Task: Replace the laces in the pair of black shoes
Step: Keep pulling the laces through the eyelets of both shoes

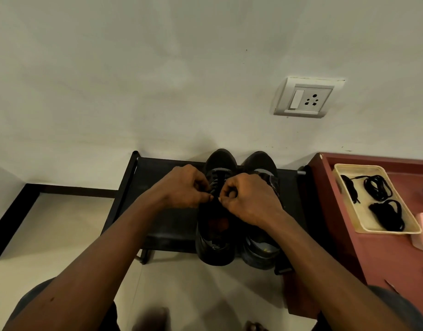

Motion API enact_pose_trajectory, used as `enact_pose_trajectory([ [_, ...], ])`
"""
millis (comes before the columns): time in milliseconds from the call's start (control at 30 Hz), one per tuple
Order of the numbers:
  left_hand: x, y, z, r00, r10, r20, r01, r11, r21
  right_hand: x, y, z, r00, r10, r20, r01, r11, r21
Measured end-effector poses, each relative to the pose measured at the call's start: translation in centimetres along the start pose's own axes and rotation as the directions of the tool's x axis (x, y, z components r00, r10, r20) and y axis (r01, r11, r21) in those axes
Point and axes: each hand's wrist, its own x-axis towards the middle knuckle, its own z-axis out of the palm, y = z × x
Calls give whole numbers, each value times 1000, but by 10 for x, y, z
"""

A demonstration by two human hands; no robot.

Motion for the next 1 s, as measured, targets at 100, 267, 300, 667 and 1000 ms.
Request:
enact_pose_trajectory([
  [100, 1, -3, -3, 999, -1, 43, 5, 997, -79, 0, -1, 6, 999, 5, -38, -6, 1000, -28],
  [267, 0, -5, -2, 999, -10, 46, 16, 990, -140, 1, -5, 15, 993, 28, -116, -25, 999, 19],
  [300, 0, -4, -1, 999, -13, 47, 19, 989, -143, 1, -5, 17, 992, 26, -123, -23, 1000, 20],
  [667, -1, 1, 0, 997, -40, 62, 52, 978, -201, 8, -3, 36, 965, 251, -76, -225, 942, 250],
  [1000, 0, -1, 2, 999, -35, -27, 30, 984, -176, 4, -5, 36, 976, 175, -129, -155, 976, 151],
])
